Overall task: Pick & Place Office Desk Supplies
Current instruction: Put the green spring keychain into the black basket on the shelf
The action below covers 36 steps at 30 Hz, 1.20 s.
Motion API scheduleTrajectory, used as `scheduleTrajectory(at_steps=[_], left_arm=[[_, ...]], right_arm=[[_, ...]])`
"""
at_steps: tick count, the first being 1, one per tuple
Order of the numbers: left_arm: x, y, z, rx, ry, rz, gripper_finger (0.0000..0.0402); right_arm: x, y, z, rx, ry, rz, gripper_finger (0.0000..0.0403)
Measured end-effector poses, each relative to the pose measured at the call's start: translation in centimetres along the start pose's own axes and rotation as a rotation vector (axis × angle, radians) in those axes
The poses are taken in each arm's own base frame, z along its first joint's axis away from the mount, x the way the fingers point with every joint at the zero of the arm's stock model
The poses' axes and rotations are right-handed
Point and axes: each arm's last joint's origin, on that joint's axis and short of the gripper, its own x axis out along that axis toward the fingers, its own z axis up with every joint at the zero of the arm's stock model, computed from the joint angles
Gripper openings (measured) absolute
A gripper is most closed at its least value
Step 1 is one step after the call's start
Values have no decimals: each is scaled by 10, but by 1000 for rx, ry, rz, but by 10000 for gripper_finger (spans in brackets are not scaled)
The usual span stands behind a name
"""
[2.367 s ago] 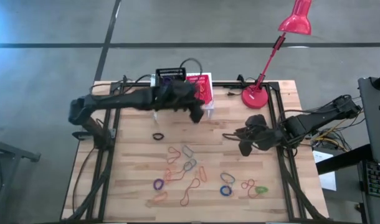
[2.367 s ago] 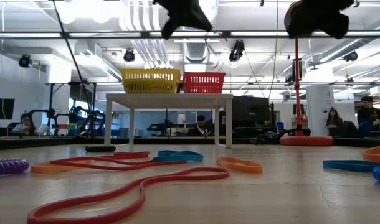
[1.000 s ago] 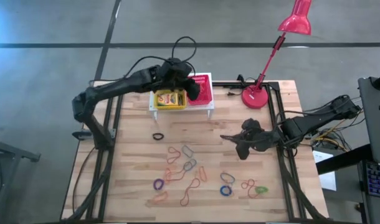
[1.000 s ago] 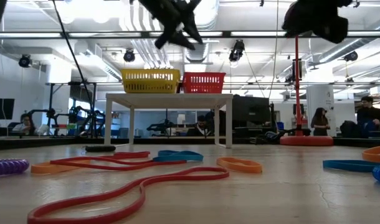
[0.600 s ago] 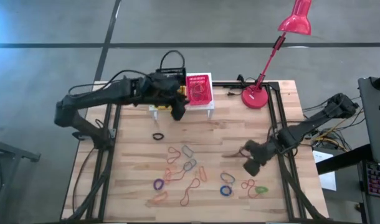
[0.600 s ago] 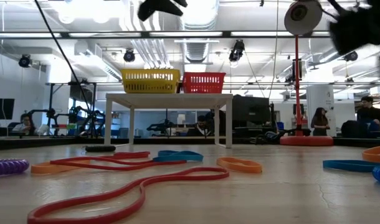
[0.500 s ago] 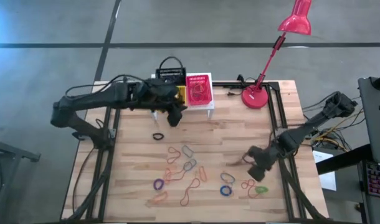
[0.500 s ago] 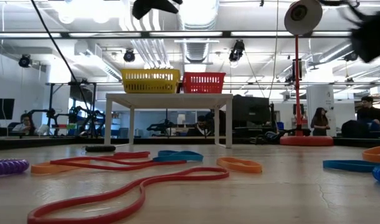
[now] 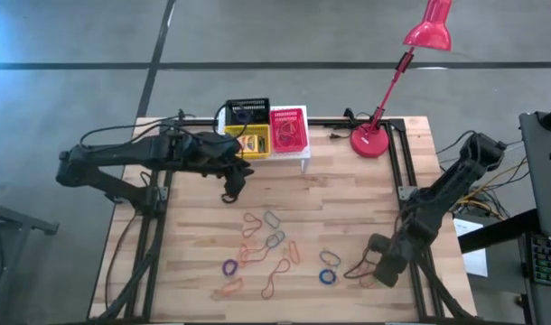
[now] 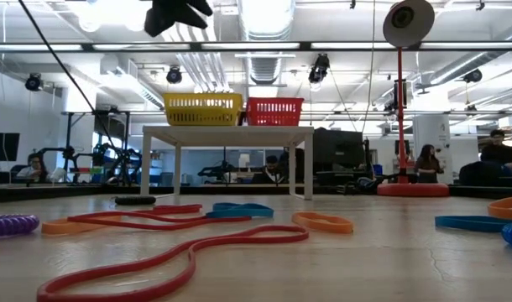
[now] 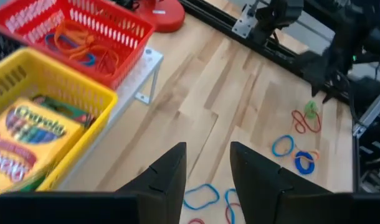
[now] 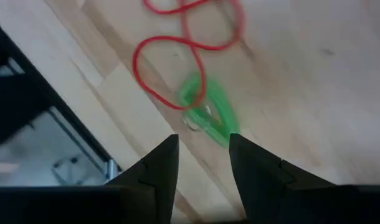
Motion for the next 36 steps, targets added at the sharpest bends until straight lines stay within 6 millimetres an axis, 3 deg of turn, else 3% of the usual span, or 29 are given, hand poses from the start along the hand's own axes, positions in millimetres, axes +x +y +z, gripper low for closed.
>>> scheduleTrajectory(at_steps=[7, 12, 19, 23, 29, 36], left_arm=[[-17, 8, -12, -32, -20, -15, 128], [-25, 11, -15, -34, -38, -25, 128], [-26, 11, -15, -33, -36, -24, 128], [-26, 11, -15, -32, -34, -25, 128], [-26, 11, -17, -4, -8, -33, 128], [-27, 12, -20, 35, 26, -34, 128]], right_arm=[[34, 12, 4, -75, 8, -152, 132], [46, 25, 6, -120, 21, -243, 129], [48, 42, 6, -227, 40, -288, 61], [40, 49, 4, -250, 37, -262, 22], [8, 64, -1, -201, 88, -140, 31], [-45, 72, 5, -41, 124, 75, 32]])
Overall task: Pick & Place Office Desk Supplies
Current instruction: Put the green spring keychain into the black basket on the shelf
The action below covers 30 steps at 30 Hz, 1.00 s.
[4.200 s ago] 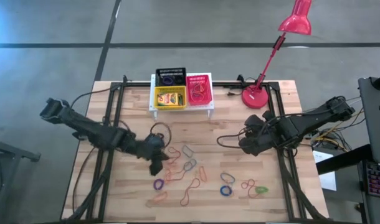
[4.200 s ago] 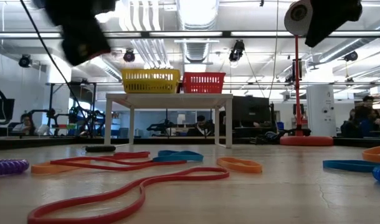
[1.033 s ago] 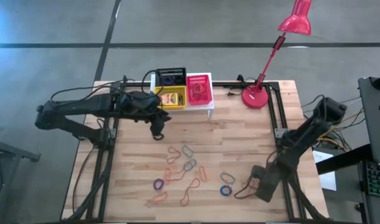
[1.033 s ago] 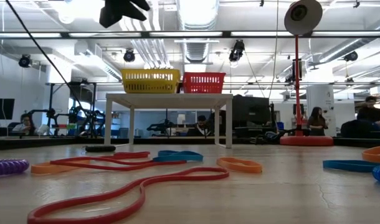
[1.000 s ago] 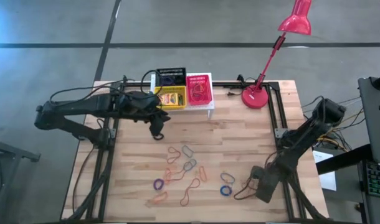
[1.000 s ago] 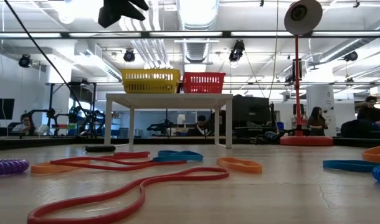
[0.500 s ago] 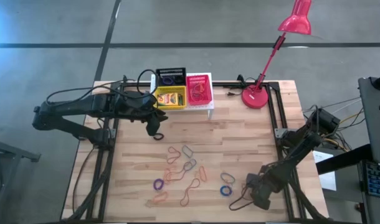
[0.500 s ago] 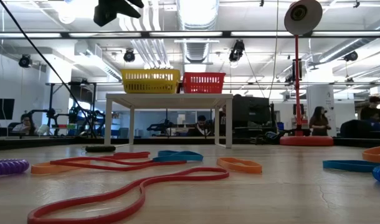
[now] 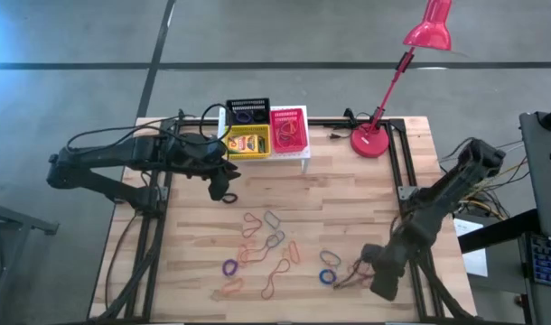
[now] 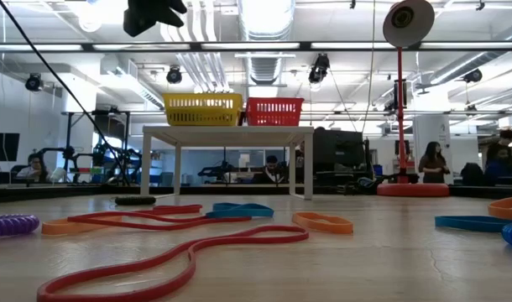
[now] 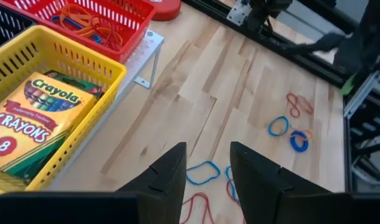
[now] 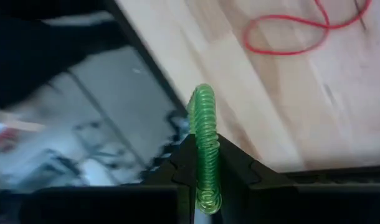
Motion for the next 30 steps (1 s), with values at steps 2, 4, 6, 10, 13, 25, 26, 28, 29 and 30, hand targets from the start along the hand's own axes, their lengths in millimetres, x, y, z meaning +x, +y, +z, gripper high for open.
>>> scheduleTrajectory(at_steps=[2, 4, 6, 10, 13, 25, 26, 28, 29, 30], left_arm=[[0, 0, -1, 25, 13, -5, 128], [0, 0, -1, 45, 17, -8, 128], [1, 0, -2, 69, 17, -9, 128], [8, 0, -4, 90, -8, -24, 128], [19, -2, -5, 86, -68, -105, 128], [62, -7, -24, 79, -457, -606, 186], [63, -6, -26, 75, -452, -601, 199], [65, -5, -28, 69, -439, -588, 223], [66, -5, -30, 59, -421, -576, 234], [68, -5, -30, 44, -411, -566, 243]], right_arm=[[-17, 2, 5, 32, -34, 68, 32], [-32, 3, 15, 47, -124, 117, 32], [-45, 3, 29, 54, -273, 138, 32], [-72, 8, 63, 47, -576, 145, 33], [-92, 18, 94, -9, -773, 144, 33], [-160, 76, 183, -294, -1082, 71, 33], [-162, 80, 187, -305, -1088, 69, 33], [-165, 88, 193, -328, -1100, 68, 33], [-166, 91, 196, -341, -1102, 62, 33], [-167, 95, 198, -357, -1106, 62, 33]])
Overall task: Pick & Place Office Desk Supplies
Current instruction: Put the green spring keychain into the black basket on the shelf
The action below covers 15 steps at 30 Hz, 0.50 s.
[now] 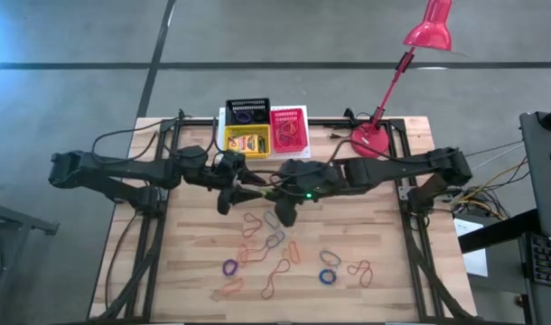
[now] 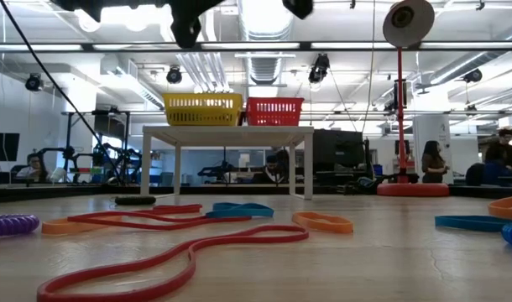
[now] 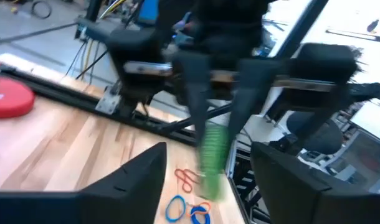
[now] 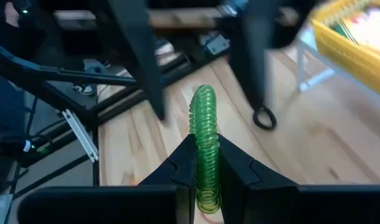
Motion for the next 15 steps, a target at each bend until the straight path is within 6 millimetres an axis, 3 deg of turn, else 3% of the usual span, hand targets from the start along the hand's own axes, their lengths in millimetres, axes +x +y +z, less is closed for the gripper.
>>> scheduleTrajectory(at_steps=[3, 6, 15], left_arm=[[1, 1, -1, -14, 17, 16, 255], [0, 0, 0, -29, 17, 15, 239], [-1, -2, -2, -70, 60, -40, 72]], right_arm=[[5, 5, 5, -27, -2, 4, 33], [6, 7, 8, -44, 5, 1, 33], [1, 8, 10, -47, 14, 9, 33]])
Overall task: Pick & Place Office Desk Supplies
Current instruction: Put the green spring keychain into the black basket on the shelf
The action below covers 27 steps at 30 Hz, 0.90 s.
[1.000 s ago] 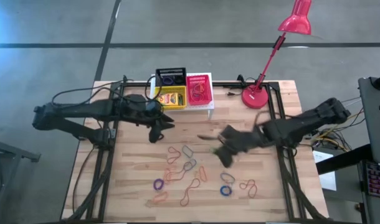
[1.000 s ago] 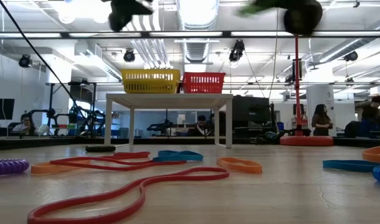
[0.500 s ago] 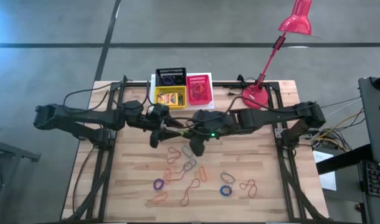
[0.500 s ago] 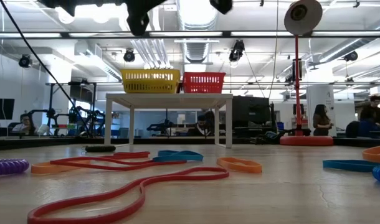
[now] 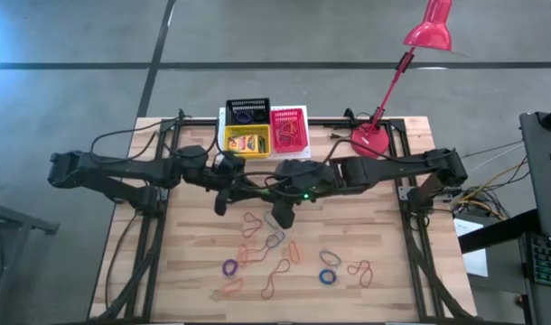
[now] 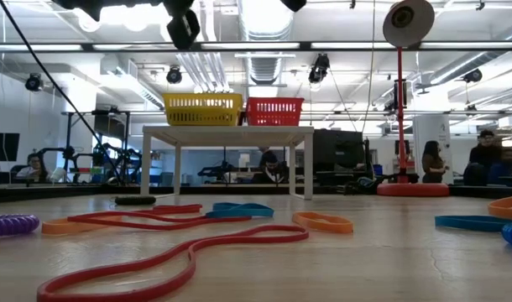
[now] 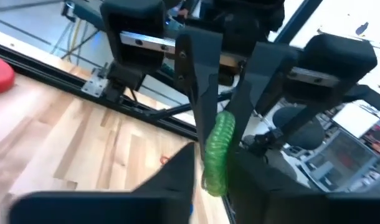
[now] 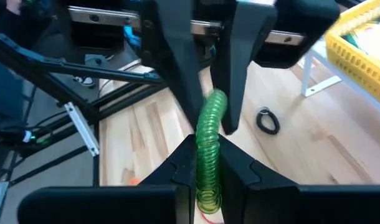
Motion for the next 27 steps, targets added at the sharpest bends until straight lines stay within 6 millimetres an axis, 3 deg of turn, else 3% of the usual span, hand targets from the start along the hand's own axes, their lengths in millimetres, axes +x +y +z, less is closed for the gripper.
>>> scheduleTrajectory(at_steps=[4, 11, 15, 19, 22, 27], left_arm=[[0, 1, -3, -7, 49, -4, 14], [-9, -5, 8, 37, 265, 181, 18], [-24, -13, 37, 99, 327, 371, 17], [-47, -15, 81, 128, 245, 527, 18], [-64, 4, 112, 88, 179, 640, 18], [-86, 70, 139, -2, 200, 748, 18]], right_arm=[[1, 0, -2, 2, 36, 43, 49], [7, -10, -22, 31, 209, -19, 145], [8, -15, -31, 39, 255, -74, 189], [4, -13, -39, 82, 220, -188, 206], [-4, -3, -44, 98, 145, -267, 206], [-22, 16, -53, 102, -19, -372, 197]])
